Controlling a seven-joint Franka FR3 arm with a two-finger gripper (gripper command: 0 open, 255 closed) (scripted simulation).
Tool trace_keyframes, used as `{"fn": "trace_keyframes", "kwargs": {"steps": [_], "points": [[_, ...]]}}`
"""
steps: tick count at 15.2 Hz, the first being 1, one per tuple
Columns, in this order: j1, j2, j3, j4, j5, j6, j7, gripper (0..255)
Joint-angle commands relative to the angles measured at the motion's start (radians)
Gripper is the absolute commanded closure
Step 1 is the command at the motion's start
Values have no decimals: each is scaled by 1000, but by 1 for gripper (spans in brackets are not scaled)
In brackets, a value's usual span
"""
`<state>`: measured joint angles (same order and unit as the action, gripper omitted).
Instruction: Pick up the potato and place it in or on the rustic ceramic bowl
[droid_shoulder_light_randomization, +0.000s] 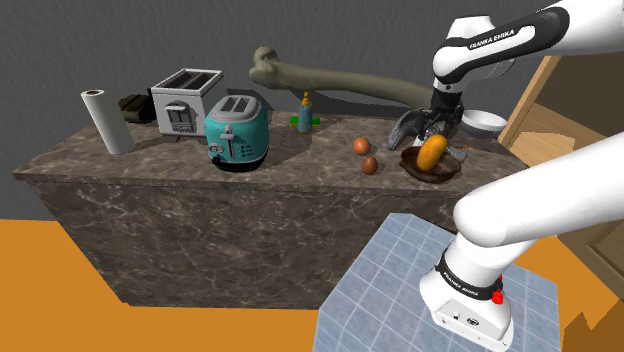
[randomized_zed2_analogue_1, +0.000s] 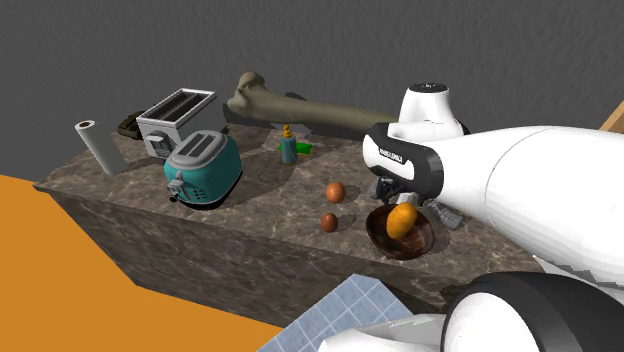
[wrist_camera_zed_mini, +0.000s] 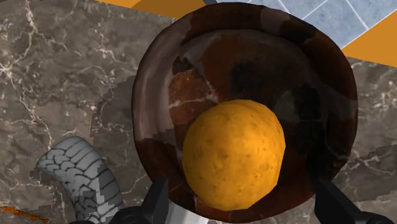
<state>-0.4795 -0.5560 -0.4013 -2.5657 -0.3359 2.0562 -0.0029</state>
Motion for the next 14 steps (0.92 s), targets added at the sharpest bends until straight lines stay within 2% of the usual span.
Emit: {"fn": "trace_keyframes", "kwargs": {"steps": [1,2,6,14], "points": [[0,0,0,0,0,0,0,0],[0,0,0,0,0,0,0,0],[9,-42,35,96,24,-139,-4,0],[8,-42,35,96,24,-139,-4,0]]}}
